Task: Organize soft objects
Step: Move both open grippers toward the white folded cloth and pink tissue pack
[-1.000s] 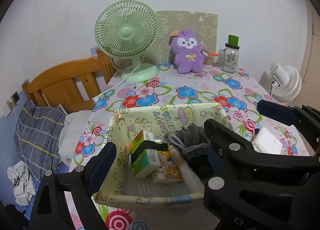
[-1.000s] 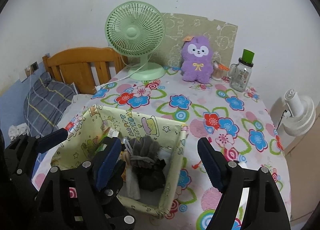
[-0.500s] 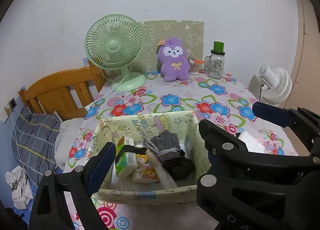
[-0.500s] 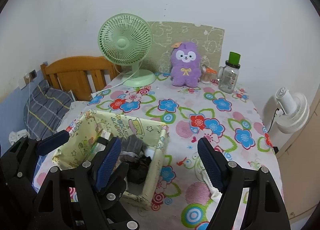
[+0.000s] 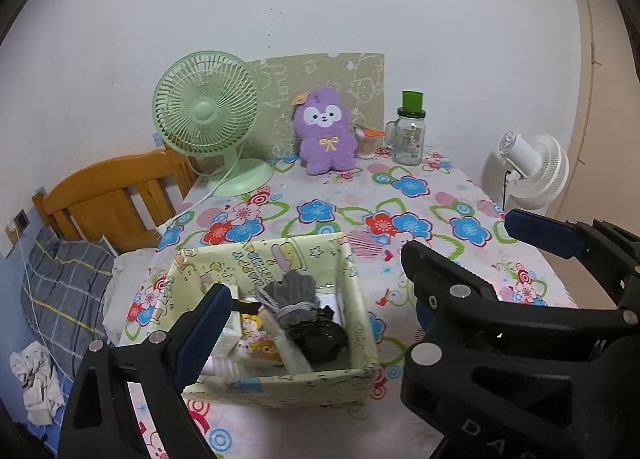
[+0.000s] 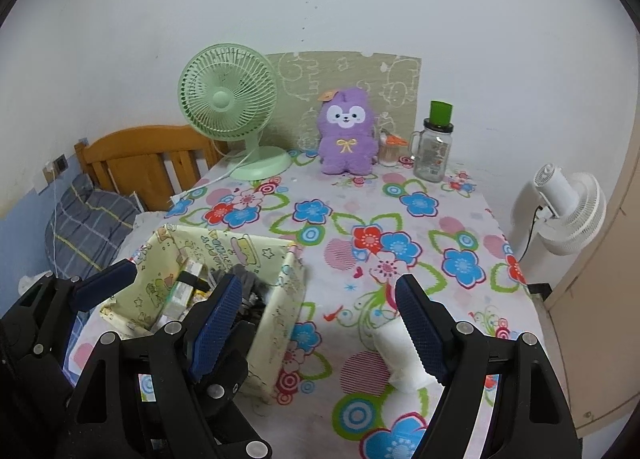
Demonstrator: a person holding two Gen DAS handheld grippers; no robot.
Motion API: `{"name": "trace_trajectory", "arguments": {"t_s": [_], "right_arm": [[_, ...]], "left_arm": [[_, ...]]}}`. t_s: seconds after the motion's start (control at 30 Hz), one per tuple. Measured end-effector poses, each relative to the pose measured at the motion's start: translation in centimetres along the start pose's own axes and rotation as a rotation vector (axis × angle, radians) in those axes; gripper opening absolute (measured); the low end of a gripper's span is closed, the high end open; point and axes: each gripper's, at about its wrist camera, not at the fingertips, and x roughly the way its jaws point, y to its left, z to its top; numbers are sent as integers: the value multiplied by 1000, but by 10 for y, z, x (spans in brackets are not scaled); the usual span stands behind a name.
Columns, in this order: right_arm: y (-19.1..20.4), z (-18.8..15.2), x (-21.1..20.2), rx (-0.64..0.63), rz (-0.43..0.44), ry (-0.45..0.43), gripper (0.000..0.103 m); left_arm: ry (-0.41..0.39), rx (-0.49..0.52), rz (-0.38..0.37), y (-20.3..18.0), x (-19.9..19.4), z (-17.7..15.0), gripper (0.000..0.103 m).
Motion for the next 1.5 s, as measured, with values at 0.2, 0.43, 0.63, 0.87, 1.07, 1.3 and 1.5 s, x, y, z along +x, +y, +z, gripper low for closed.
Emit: {"name": "trace_trajectory", "arguments": {"t_s": [0.2,0.43,0.63,0.87,1.07,1.3,1.5], "right_arm": [[-17,-3,-10,12,-15,-9,81],[-39,-10,-19,32,-26,-17,81],[-55,-17,-25,30,-45,-23,81],[-80,-27,-25,68,-39,-31,81],[-98,-37,-16,83,-49,-12,81],[-119,-49,-2,98,-64,16,81],[-135,-57,13,117,-74,39,81]], "left_arm": [[-7,9,-19,-17,-4,1,95],[-19,15,-53,-38,-7,2,97],[-15,17,-82,-55,-4,1,98],[-19,32,-126,-74,0,-1,100],[10,47,-135,-92,13,-7,101],[54,53,-154,-108,35,-14,101],[81,75,-168,-120,52,-18,101]]}}
